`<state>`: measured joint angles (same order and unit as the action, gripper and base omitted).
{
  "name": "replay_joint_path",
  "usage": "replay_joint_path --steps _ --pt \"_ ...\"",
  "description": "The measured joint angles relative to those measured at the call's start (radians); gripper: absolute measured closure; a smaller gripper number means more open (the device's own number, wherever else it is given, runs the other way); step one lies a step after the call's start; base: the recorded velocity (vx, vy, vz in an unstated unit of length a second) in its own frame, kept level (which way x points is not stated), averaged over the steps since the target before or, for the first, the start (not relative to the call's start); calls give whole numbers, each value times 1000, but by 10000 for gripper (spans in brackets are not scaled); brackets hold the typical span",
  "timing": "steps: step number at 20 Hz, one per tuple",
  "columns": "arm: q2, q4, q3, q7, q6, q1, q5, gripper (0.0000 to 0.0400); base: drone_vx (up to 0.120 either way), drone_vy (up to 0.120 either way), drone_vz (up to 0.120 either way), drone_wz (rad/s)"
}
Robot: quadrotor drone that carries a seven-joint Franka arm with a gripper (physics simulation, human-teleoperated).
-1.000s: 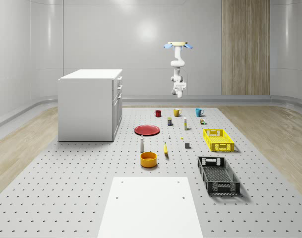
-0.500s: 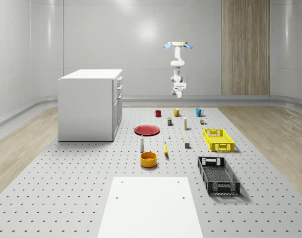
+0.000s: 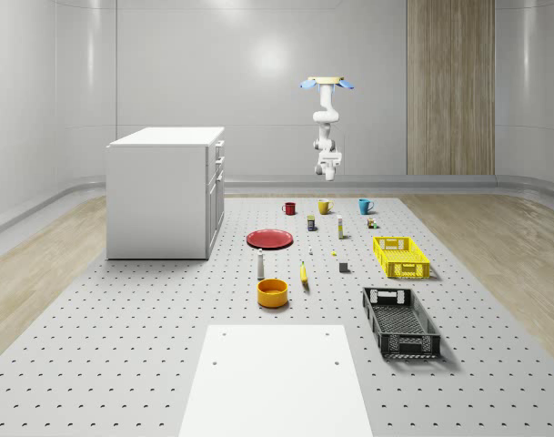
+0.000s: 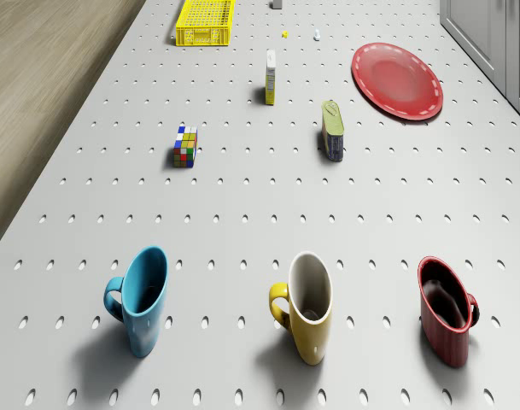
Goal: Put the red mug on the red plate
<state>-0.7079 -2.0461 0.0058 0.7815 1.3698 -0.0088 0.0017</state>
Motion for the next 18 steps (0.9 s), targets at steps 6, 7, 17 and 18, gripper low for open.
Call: replay_joint_path --steps 6,7,17,18 --pt "-3 -3 2 0 4 -1 -3 0 93 -107 0 0" --pt "-4 -3 3 0 5 -1 -3 0 120 -120 0 0" --pt "-9 -9 19 3 13 -6 -26 0 120 -120 0 0" --pt "-10 -10 23 4 14 -8 -31 0 120 -120 0 0"
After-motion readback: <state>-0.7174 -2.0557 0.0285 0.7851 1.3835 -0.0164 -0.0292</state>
